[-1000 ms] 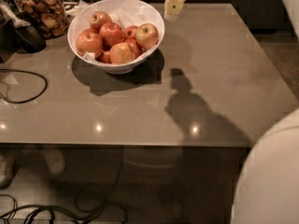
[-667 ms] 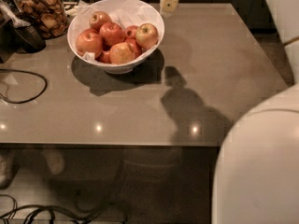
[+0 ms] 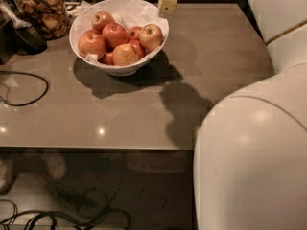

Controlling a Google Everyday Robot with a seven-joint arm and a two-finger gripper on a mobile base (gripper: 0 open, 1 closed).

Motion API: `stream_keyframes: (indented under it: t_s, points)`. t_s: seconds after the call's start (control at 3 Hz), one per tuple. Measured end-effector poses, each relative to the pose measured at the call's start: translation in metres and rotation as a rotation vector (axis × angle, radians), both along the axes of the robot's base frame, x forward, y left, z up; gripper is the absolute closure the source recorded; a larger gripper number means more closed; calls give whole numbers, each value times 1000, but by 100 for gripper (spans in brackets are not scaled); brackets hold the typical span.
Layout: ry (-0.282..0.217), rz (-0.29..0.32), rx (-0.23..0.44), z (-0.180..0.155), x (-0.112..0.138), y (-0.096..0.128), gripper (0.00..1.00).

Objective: Pick apple from white bowl

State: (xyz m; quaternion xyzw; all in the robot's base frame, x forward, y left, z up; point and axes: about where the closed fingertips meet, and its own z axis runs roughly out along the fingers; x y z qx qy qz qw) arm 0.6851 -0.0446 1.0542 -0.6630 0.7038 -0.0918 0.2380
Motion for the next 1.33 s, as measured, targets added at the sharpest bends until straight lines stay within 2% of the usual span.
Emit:
stream_keyframes:
  t_s: [0.33, 1.33]
  points:
    - [39, 12, -8, -20, 10, 7, 19]
    - [104, 27, -31, -58, 31, 21, 20]
